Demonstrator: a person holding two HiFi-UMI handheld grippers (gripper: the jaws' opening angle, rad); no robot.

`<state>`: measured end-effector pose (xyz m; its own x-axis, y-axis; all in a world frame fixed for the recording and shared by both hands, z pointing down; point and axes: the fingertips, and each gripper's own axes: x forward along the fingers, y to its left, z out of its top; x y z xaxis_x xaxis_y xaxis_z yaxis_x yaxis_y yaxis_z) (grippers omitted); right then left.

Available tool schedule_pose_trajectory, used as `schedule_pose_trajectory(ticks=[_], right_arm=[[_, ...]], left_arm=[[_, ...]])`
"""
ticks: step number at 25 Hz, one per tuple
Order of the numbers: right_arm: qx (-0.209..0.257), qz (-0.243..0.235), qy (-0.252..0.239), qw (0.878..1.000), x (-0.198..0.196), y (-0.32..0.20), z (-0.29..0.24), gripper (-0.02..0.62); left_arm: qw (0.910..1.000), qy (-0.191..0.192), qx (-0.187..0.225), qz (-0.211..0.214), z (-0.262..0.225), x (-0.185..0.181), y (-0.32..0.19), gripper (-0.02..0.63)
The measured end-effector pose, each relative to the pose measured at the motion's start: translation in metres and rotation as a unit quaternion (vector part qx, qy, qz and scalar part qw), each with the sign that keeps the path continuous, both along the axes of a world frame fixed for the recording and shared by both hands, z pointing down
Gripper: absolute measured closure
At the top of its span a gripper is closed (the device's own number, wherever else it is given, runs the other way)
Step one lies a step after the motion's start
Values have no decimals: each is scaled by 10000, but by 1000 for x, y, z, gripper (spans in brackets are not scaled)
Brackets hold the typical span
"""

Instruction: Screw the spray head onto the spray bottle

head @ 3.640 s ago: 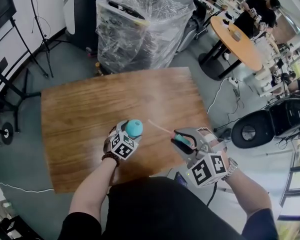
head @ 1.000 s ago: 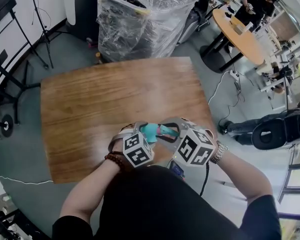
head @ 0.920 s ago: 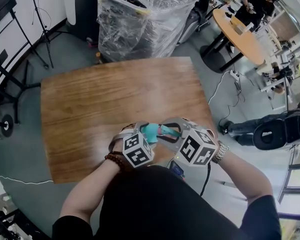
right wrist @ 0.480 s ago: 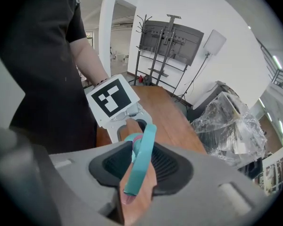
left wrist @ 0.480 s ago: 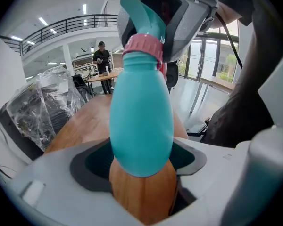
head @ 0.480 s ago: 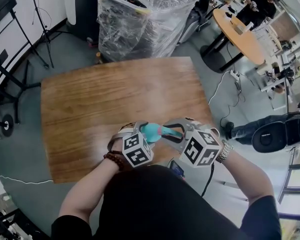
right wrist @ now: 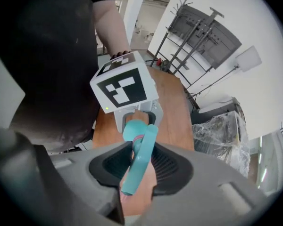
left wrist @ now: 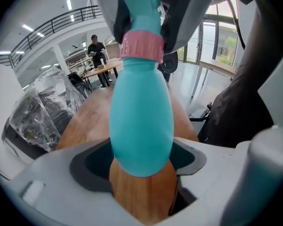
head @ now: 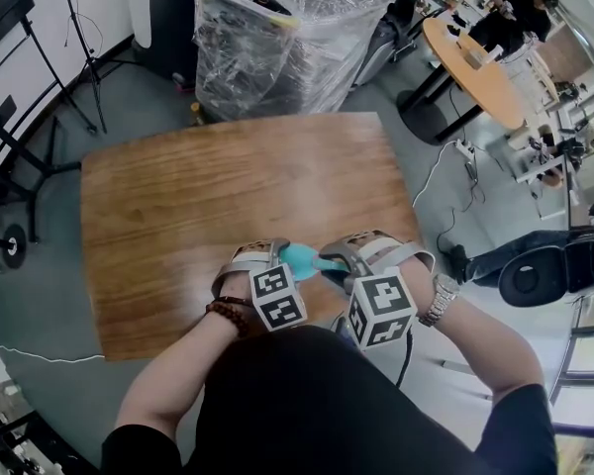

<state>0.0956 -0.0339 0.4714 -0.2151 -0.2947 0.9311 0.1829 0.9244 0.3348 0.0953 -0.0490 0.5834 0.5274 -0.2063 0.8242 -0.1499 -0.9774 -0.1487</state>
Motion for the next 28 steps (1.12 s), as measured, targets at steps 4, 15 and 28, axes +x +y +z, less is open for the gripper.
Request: schedule_pose_trajectory(ticks=[4,15,28], right_arm=[[241,-476,246,9983,-1,2,2,480],[-1993,4266,-1708,8655,7,-19,14,479],[-1447,2525,-2996,9086,-7,-15,-82,333]], left_arm=[[9999,-34,150,63,-1,-3,0,221],[9972,-456,545,-239,10,-13,-12,225],[9997,-141,177,-27,21,-18,-11,221]])
